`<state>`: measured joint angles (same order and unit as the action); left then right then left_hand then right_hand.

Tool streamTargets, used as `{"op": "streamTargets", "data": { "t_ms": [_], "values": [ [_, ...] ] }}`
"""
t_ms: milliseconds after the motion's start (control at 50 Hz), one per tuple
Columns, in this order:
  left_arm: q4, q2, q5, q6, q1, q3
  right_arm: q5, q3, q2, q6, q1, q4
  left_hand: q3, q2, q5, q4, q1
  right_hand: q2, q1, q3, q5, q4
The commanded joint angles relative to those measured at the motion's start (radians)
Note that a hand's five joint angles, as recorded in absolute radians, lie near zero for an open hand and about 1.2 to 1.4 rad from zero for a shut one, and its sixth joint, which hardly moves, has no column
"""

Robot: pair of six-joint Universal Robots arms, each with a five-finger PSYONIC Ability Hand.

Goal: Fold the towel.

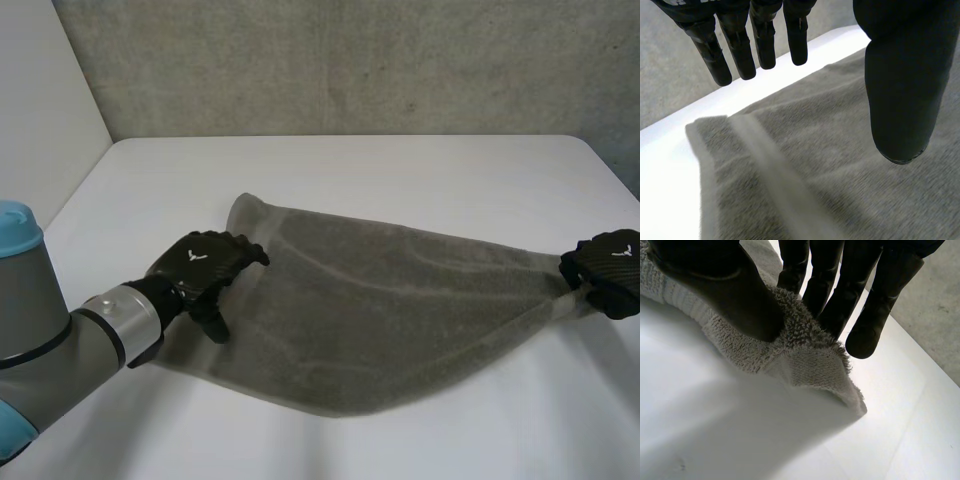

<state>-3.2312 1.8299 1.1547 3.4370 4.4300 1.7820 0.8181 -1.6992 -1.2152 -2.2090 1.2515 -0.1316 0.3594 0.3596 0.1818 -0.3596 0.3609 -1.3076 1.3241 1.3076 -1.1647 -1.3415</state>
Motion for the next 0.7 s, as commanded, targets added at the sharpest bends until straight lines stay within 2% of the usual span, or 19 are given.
{"op": "streamTargets", "data": {
  "t_ms": [20,180,480,700],
  "values": [
    [0.002,0.037,-0.003,0.005,0.055,0.008,0.036,0.049,0.048,-0.014,0.009,0.003,0.074,0.074,0.077,-0.074,0.073,-0.089,0.072,0.089,-0.057,-0.055],
    [0.008,0.028,-0.004,0.039,0.1,0.045,0.093,0.087,0.077,-0.055,0.012,0.024,0.127,0.127,0.13,-0.127,0.126,-0.089,0.072,0.089,-0.057,-0.055],
    [-0.001,0.04,-0.047,0.228,0.118,0.137,0.088,0.07,0.08,-0.063,0.058,0.033,0.104,0.103,0.107,-0.103,0.102,-0.089,0.072,0.089,-0.057,-0.055],
    [-0.032,0.057,-0.055,0.241,0.143,0.145,0.085,0.066,0.08,-0.063,0.059,0.033,0.098,0.098,0.101,-0.098,0.096,-0.089,0.072,0.089,-0.057,-0.055]
  ]
}}
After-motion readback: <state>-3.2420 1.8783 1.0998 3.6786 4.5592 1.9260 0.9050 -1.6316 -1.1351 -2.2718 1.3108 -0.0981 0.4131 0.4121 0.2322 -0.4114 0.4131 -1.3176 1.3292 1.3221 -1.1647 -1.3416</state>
